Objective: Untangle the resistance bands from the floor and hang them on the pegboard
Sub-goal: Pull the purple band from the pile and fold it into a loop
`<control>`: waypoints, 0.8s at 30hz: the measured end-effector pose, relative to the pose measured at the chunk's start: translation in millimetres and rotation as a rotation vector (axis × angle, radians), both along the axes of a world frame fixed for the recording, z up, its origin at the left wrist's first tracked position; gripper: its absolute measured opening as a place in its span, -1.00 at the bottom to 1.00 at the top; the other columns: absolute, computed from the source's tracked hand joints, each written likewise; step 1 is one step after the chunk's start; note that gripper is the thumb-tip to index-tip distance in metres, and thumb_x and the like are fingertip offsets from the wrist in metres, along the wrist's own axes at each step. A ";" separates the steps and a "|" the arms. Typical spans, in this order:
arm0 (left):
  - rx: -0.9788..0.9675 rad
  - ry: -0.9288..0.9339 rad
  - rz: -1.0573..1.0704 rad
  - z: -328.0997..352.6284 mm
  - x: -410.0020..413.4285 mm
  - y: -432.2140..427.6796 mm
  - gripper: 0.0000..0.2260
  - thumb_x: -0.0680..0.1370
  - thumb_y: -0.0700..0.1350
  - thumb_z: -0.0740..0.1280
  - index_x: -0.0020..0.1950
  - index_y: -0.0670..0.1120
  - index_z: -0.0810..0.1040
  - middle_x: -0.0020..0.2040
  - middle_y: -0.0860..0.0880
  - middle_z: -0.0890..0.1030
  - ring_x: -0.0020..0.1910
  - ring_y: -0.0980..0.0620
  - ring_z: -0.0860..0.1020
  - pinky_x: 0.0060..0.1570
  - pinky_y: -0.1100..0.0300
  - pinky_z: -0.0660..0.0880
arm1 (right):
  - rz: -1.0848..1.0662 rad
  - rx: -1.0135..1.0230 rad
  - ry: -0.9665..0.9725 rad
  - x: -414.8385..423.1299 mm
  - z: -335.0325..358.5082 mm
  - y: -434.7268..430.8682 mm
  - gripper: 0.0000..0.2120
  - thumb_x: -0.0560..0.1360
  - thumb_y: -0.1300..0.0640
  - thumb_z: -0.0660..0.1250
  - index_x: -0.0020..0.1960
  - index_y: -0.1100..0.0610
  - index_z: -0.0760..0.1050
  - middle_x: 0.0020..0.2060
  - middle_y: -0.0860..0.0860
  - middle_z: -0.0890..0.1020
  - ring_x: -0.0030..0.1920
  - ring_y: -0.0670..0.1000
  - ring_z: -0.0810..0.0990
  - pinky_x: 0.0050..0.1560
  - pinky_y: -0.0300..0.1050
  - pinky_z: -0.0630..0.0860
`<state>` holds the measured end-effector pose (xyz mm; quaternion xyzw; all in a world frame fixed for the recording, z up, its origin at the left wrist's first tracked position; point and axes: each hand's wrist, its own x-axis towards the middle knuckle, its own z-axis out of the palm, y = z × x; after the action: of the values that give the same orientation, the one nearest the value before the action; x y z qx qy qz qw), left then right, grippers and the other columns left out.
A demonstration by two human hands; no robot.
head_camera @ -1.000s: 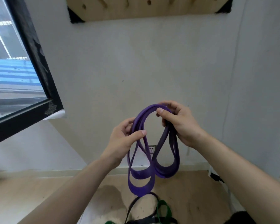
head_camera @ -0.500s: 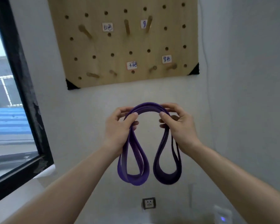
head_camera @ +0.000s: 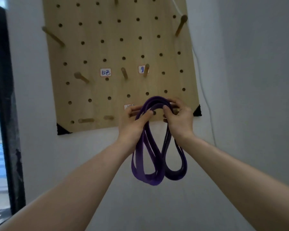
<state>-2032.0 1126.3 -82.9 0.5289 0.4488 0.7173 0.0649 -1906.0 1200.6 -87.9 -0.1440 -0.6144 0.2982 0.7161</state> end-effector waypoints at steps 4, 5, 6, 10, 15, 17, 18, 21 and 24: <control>-0.003 0.070 0.066 1.5 -9.7 15.6 -0.73 0.45 -0.05 0.53 0.10 0.14 0.57 0.08 0.05 0.64 0.05 -0.03 0.66 0.16 -0.09 0.61 | -0.054 0.029 -0.049 -12.5 10.8 12.2 -0.83 0.59 0.10 0.35 0.15 -0.12 0.56 -0.07 -0.22 0.59 -0.03 -0.13 0.61 0.07 0.05 0.64; 0.017 0.057 0.081 3.2 -11.8 19.7 -0.75 0.46 -0.06 0.52 0.09 0.12 0.58 0.08 0.03 0.65 0.06 -0.06 0.66 0.17 -0.12 0.60 | -0.077 0.053 -0.075 -14.2 11.9 15.2 -0.83 0.60 0.09 0.35 0.13 -0.15 0.55 -0.07 -0.24 0.58 -0.05 -0.16 0.61 0.04 -0.01 0.64; 0.037 0.041 0.095 5.1 -13.8 23.6 -0.76 0.47 -0.06 0.50 0.11 0.10 0.59 0.08 0.01 0.66 0.07 -0.09 0.65 0.18 -0.15 0.59 | -0.095 0.082 -0.104 -15.3 11.3 17.8 -0.82 0.60 0.09 0.35 0.11 -0.17 0.54 -0.07 -0.25 0.58 -0.07 -0.18 0.60 0.00 -0.07 0.63; 0.078 0.002 0.114 8.1 -22.8 40.4 -0.74 0.49 -0.07 0.47 0.16 -0.04 0.60 0.06 -0.14 0.67 0.06 -0.22 0.64 0.18 -0.24 0.56 | -0.143 0.153 -0.234 -21.5 -3.8 29.9 -0.80 0.60 0.11 0.34 0.20 -0.07 0.54 0.00 -0.14 0.62 -0.03 -0.13 0.60 0.05 -0.06 0.60; 0.034 0.122 0.208 -13.7 -32.9 55.6 -0.83 0.53 -0.05 0.46 0.09 -0.04 0.63 0.01 0.02 0.68 0.02 0.06 0.64 0.15 -0.10 0.58 | -0.318 0.233 -0.340 -24.7 -24.1 34.9 -0.78 0.61 0.11 0.31 0.26 0.02 0.48 0.05 -0.10 0.51 0.03 -0.01 0.56 0.07 0.00 0.58; 0.036 0.236 0.256 -24.3 -36.4 56.3 -0.81 0.53 -0.03 0.47 0.12 -0.03 0.63 0.04 0.05 0.68 0.06 0.05 0.63 0.15 -0.09 0.58 | -0.426 0.264 -0.382 -23.9 -29.4 34.4 -0.76 0.62 0.09 0.30 0.28 0.02 0.45 0.03 -0.12 0.48 0.01 0.02 0.56 0.00 0.01 0.57; 0.045 0.293 0.281 -27.5 -37.9 55.5 -0.78 0.53 -0.03 0.47 0.16 -0.02 0.62 0.07 0.07 0.67 0.08 0.06 0.62 0.15 -0.06 0.58 | -0.478 0.283 -0.384 -23.2 -31.7 33.6 -0.72 0.61 0.09 0.31 0.31 0.02 0.43 0.02 -0.12 0.46 0.00 0.04 0.56 -0.03 0.01 0.57; 0.139 0.411 0.346 -31.2 -42.2 51.6 -0.68 0.53 -0.11 0.48 0.27 0.01 0.57 0.11 0.10 0.66 0.03 0.12 0.63 0.06 0.03 0.63 | -0.566 0.357 -0.419 -21.6 -36.9 31.9 -0.56 0.58 0.15 0.36 0.42 -0.01 0.38 0.15 -0.02 0.51 0.11 0.07 0.53 0.02 0.00 0.59; 0.209 0.536 0.412 -30.9 -41.8 51.3 -0.66 0.54 -0.19 0.45 0.29 -0.01 0.56 0.11 0.05 0.65 -0.02 0.11 0.64 -0.04 0.04 0.65 | -0.545 0.355 -0.506 -24.1 -37.3 35.4 -0.47 0.58 0.16 0.35 0.52 0.02 0.32 0.33 0.04 0.52 0.34 0.11 0.44 0.23 0.05 0.52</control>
<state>-2073.7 1177.6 -113.8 0.6005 0.4715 0.5932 -0.2556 -1930.0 1236.1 -125.2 -0.2443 -0.7525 -0.0580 0.6088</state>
